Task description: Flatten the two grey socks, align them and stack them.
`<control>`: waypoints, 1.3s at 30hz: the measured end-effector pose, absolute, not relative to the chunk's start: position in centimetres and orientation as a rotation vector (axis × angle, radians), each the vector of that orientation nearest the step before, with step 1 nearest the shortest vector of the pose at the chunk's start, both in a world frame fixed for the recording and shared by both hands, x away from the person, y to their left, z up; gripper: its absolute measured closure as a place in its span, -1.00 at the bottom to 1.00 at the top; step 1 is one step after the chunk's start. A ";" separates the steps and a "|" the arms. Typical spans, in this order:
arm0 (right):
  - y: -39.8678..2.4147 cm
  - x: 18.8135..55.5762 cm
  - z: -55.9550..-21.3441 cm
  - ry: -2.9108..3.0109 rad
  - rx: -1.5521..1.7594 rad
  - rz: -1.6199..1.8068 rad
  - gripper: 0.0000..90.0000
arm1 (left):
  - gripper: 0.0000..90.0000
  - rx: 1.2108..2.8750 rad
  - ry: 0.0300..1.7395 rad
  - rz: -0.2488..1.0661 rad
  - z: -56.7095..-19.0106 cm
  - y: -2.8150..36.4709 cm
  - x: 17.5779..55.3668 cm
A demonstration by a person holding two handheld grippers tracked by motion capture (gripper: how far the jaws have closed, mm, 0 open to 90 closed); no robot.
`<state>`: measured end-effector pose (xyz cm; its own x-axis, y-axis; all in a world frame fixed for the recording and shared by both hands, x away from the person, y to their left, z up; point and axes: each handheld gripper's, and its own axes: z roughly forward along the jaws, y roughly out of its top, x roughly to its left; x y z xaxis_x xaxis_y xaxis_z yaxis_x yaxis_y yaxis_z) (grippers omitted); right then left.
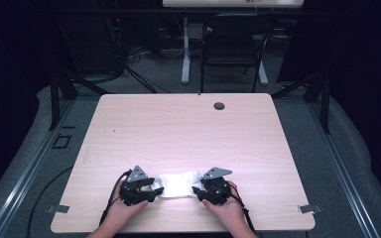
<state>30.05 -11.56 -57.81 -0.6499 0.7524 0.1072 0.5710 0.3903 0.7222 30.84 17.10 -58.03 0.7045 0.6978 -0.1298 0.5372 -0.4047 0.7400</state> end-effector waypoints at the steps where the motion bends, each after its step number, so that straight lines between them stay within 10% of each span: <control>1: -11.6 30.0 -57.7 2.408 1.173 1.112 0.22 | -0.04 2.103 0.939 0.253 -57.9 17.2 30.8; 39: -16.0 28.6 -56.3 2.284 1.208 1.092 0.09 | -0.07 1.989 1.059 0.297 -56.3 22.7 31.3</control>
